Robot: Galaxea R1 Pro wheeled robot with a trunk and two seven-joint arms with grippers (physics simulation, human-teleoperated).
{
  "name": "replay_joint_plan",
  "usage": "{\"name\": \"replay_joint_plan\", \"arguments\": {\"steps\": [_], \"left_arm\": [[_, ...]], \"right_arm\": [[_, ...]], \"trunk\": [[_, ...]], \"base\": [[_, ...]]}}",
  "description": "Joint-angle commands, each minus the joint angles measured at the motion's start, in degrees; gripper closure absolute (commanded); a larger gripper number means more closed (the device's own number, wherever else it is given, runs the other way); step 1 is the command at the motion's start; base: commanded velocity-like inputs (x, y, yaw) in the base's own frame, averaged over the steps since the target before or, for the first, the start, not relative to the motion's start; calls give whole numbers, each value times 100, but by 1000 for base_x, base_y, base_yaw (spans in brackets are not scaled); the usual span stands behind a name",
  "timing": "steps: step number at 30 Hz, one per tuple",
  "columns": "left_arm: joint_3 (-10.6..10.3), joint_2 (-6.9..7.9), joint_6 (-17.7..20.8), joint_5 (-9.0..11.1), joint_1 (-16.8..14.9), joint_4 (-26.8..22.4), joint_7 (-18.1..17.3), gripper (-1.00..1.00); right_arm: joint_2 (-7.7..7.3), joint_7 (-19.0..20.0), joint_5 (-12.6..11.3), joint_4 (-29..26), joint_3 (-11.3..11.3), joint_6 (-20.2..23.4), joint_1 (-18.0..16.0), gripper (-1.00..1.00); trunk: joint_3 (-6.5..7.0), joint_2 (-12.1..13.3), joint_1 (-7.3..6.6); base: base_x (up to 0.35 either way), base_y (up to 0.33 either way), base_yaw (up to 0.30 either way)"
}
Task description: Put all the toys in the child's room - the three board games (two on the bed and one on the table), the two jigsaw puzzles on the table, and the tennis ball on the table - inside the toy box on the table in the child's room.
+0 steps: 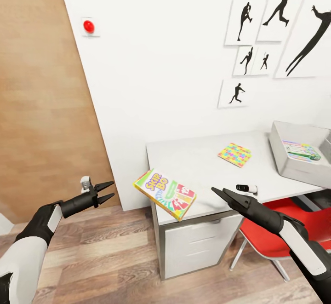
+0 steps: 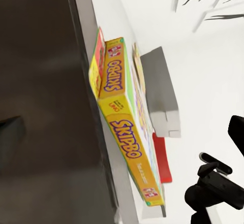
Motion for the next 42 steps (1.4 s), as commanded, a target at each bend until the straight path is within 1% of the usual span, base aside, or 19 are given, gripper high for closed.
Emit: {"name": "replay_joint_plan", "arguments": {"steps": [1,10,13,15,18,20,23,27,42], "left_arm": [[9,1,45,4,-4,1,-13,-100],[11,-2,45,4,-5,1,-14,-100],[12,-2,45,4,-4,1,-14,-100],[12,-2,45,4,-4,1,-11,-100],[12,-2,44,4,-5,1,-13,-100],[12,-2,45,4,-4,1,-12,-100],[12,-2,45,4,-6,1,-11,-100],[12,1,45,4,-4,1,-12,-100],[12,5,45,4,-4,1,-13,-100]], "right_arm": [[-6,-4,-53,2,13,42,-5,-100],[-6,-14,-53,-51,14,76,-4,-100],[-16,-52,-57,-257,14,186,-4,-100],[-25,-92,-59,-421,14,314,-3,-100],[-31,-239,-63,-839,14,772,16,-100],[-24,-307,-67,-979,14,963,88,-100],[-14,-351,-74,-1081,9,1088,208,-100],[-2,-374,-121,-1121,5,1142,289,-100],[3,-385,-162,-1125,-66,1150,320,-100]], "trunk": [[-4,-3,0],[1,-3,0],[1,-3,0],[1,-3,0],[1,-3,0],[1,-3,0],[1,-3,0],[1,-3,0],[2,-3,0]], "base": [[0,-25,-19],[0,-8,-6],[0,-1,-1],[0,0,0],[0,0,0],[0,0,0],[0,0,0],[0,0,0],[0,0,0]]}}
